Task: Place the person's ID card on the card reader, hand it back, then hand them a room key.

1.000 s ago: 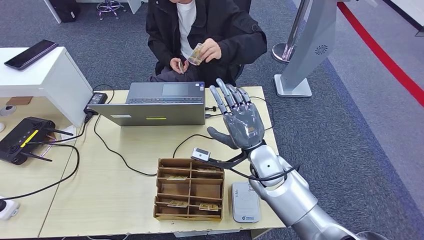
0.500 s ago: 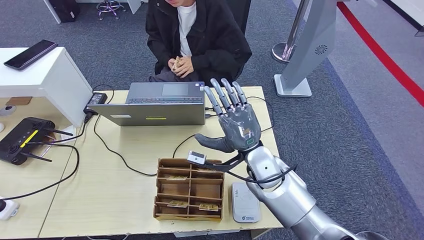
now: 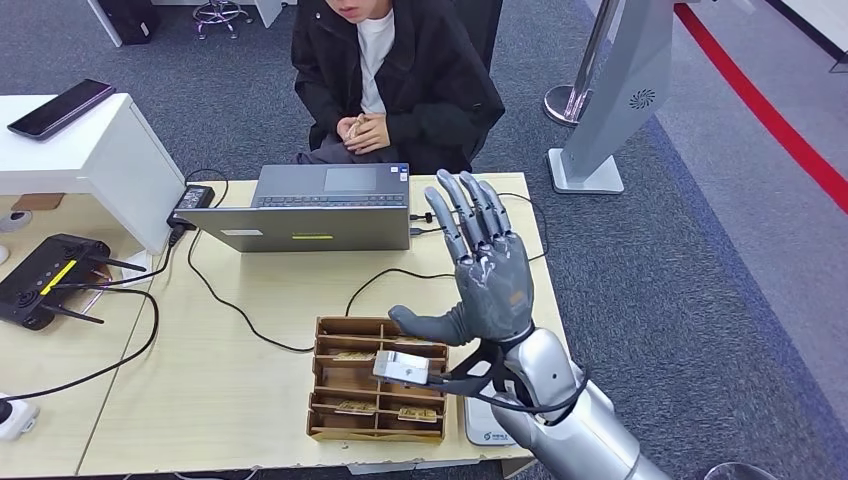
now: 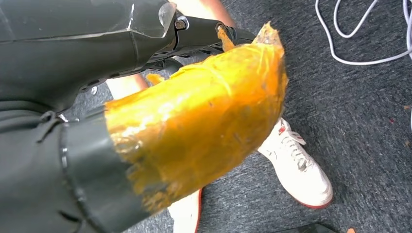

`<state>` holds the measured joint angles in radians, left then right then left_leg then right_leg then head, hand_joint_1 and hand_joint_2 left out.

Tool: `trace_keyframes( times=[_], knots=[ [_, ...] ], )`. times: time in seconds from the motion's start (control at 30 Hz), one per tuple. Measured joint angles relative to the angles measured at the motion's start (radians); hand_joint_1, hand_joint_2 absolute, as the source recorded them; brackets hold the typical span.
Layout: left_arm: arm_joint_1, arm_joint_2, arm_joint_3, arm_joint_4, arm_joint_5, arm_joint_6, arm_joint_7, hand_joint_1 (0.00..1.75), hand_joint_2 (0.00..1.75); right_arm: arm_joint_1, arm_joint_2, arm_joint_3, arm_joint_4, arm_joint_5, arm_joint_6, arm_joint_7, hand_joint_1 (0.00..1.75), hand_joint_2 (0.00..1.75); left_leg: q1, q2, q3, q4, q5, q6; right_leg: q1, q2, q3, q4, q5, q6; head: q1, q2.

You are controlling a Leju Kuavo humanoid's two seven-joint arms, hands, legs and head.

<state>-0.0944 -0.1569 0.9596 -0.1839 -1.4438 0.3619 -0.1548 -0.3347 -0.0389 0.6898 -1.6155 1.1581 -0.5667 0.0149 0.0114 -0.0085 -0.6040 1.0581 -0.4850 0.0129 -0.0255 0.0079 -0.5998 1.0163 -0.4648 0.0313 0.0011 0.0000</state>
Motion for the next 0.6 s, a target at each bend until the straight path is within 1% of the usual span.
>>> trace_keyframes(
  times=[0.2, 0.33, 0.47, 0.6],
  knots=[
    [0.015, 0.001, 0.017, 0.0, 0.025, 0.014, -0.014, 0.0, 0.0, 0.101, -0.022, 0.002, -0.11, -0.233, -0.027, -0.135, 0.0, 0.0, 0.0, 0.0, 0.0, 0.0, 0.0, 0.0, 0.0, 0.0, 0.0, 0.0, 0.0, 0.0, 0.0, 0.0],
    [0.021, 0.001, 0.029, 0.0, 0.038, 0.017, -0.016, 0.0, 0.0, 0.171, -0.028, 0.002, -0.17, -0.387, -0.023, -0.236, 0.0, 0.0, 0.0, 0.0, 0.0, 0.0, 0.0, 0.0, 0.0, 0.0, 0.0, 0.0, 0.0, 0.0, 0.0, 0.0],
    [0.023, 0.001, 0.042, 0.0, 0.049, 0.022, -0.022, 0.0, 0.0, 0.24, -0.032, -0.001, -0.22, -0.554, 0.023, -0.332, 0.0, 0.0, 0.0, 0.0, 0.0, 0.0, 0.0, 0.0, 0.0, 0.0, 0.0, 0.0, 0.0, 0.0, 0.0, 0.0],
    [0.024, 0.001, 0.052, 0.0, 0.058, 0.026, -0.025, 0.0, 0.0, 0.305, -0.034, -0.008, -0.258, -0.683, 0.082, -0.415, 0.0, 0.0, 0.0, 0.0, 0.0, 0.0, 0.0, 0.0, 0.0, 0.0, 0.0, 0.0, 0.0, 0.0, 0.0, 0.0]
  ],
)
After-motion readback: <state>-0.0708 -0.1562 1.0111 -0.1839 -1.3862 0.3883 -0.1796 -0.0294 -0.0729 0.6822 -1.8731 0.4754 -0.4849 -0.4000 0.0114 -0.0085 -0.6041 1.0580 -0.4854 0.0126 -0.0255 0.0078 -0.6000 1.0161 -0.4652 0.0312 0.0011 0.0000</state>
